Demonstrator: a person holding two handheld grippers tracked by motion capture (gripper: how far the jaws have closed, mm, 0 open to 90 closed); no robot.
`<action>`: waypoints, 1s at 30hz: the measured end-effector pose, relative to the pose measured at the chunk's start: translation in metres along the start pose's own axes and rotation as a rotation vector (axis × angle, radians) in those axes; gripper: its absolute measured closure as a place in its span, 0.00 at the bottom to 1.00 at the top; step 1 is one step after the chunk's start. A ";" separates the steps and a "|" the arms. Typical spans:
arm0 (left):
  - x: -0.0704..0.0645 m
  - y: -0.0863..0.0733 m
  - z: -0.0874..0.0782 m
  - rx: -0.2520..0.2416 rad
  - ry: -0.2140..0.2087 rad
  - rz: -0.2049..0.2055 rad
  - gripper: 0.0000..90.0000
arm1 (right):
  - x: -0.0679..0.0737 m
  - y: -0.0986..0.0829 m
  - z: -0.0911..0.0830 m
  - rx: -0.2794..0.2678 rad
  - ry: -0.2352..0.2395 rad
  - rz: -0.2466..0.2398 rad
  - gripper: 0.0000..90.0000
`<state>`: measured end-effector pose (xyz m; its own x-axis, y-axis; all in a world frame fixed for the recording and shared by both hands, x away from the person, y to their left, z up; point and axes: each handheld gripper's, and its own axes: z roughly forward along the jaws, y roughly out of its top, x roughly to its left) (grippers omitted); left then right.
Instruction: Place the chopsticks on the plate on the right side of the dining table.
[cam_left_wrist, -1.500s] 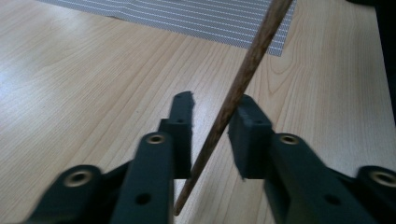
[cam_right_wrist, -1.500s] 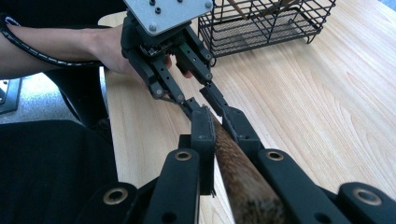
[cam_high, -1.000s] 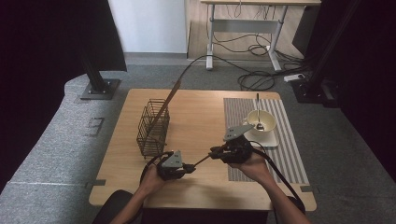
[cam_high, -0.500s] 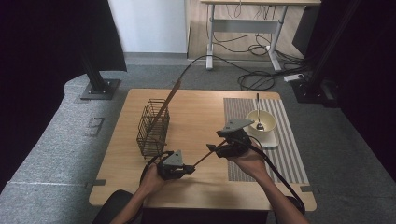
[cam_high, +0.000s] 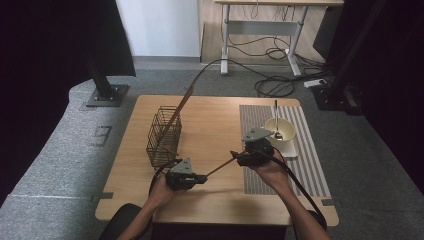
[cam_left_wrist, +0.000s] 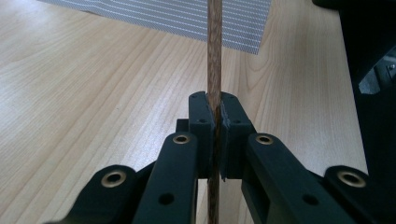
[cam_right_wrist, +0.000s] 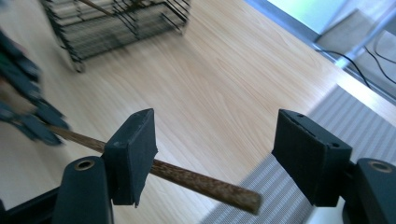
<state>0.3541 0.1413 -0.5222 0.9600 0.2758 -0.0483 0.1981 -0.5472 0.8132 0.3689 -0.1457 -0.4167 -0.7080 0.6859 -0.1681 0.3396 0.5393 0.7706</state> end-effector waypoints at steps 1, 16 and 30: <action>0.001 0.000 -0.002 -0.007 0.003 -0.001 0.95 | -0.006 -0.007 0.003 0.009 -0.005 0.027 0.32; 0.000 0.000 0.002 0.084 -0.015 0.033 0.95 | -0.018 -0.023 -0.004 0.038 0.090 0.052 0.25; -0.004 0.000 0.005 0.155 -0.046 0.051 0.95 | 0.016 -0.032 0.009 0.185 0.211 -0.151 0.41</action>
<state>0.3512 0.1361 -0.5251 0.9769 0.2103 -0.0384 0.1737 -0.6758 0.7163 0.3521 -0.1475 -0.4491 -0.8651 0.4855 -0.1262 0.3141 0.7204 0.6184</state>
